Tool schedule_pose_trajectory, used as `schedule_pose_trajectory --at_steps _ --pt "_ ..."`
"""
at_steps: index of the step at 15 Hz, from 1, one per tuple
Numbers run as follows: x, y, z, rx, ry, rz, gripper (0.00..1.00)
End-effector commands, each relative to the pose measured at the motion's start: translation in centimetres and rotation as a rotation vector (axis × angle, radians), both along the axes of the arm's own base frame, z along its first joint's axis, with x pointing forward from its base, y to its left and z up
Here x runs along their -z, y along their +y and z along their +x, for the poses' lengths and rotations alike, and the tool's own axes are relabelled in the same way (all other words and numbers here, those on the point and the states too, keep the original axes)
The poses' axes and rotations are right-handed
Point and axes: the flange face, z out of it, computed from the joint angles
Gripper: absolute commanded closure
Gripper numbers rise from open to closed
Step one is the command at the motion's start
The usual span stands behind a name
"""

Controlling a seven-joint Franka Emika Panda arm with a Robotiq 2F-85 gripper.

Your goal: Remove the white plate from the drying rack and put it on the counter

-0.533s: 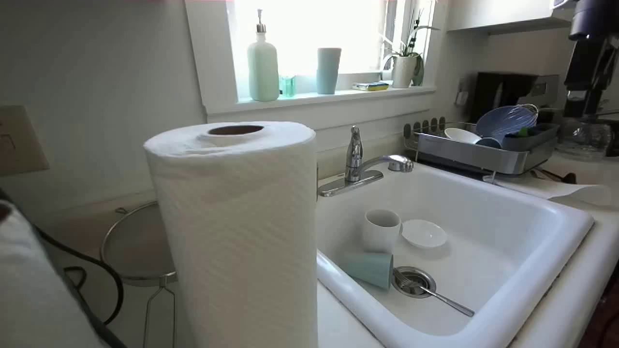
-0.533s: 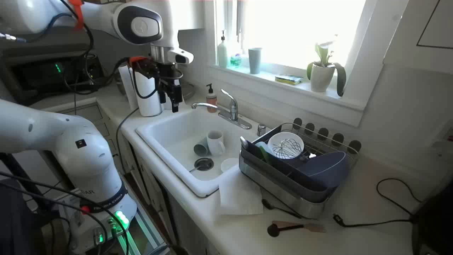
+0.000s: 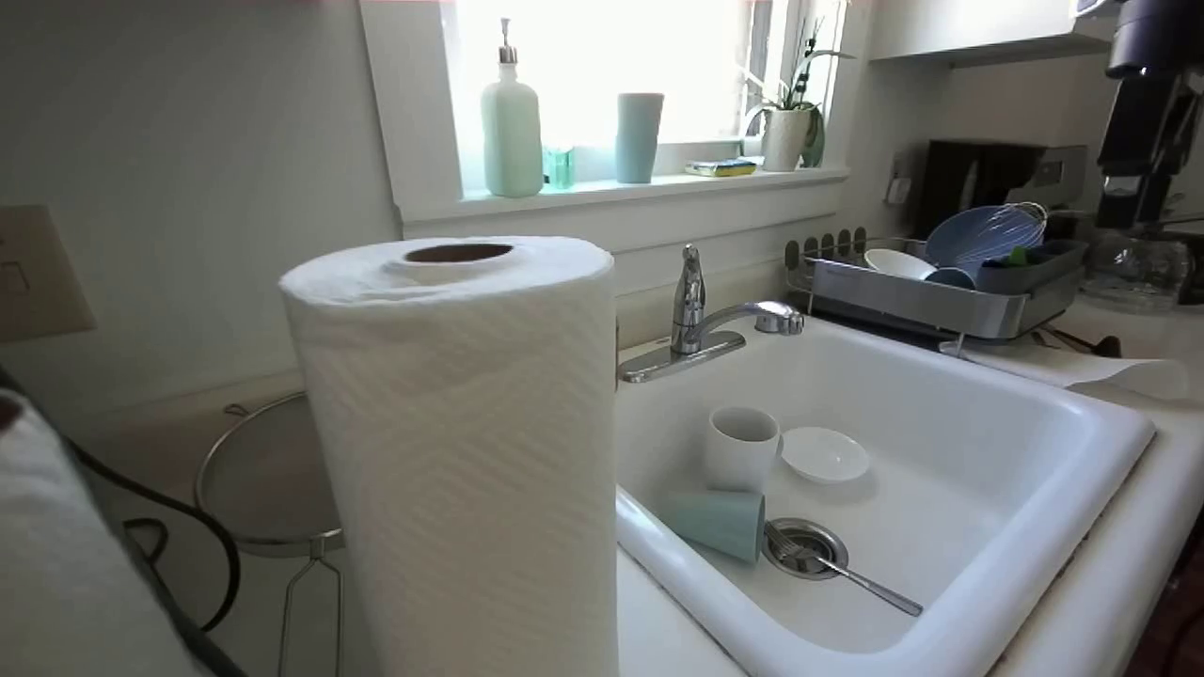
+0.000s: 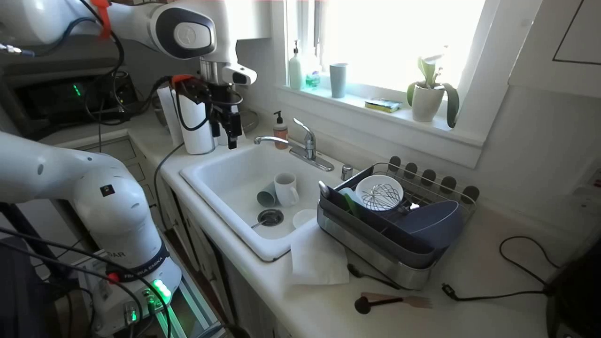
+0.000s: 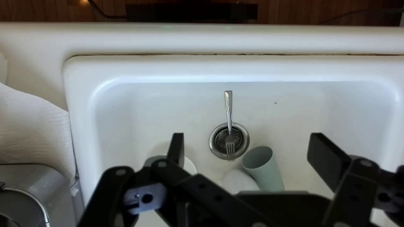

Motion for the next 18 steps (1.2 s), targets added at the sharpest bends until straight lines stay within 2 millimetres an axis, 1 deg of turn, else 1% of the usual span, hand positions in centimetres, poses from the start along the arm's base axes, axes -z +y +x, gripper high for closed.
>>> schedule_pose_trajectory --at_steps 1,3,5,6,11,13,18 --pt "-0.2 -0.7 0.8 0.023 -0.029 -0.013 0.00" --pt "-0.4 -2.1 2.2 0.043 -0.096 -0.044 0.00" --pt "-0.2 -4.1 4.0 0.067 -0.162 -0.081 0.00" --pt "-0.1 -5.4 4.9 0.086 -0.193 -0.108 0.00" --pt "0.3 -13.3 9.4 0.223 -0.324 -0.165 0.00" --pt "0.7 -16.0 12.0 0.257 -0.379 -0.166 0.00" --pt "2.5 -21.1 17.9 0.320 -0.476 -0.209 0.00"
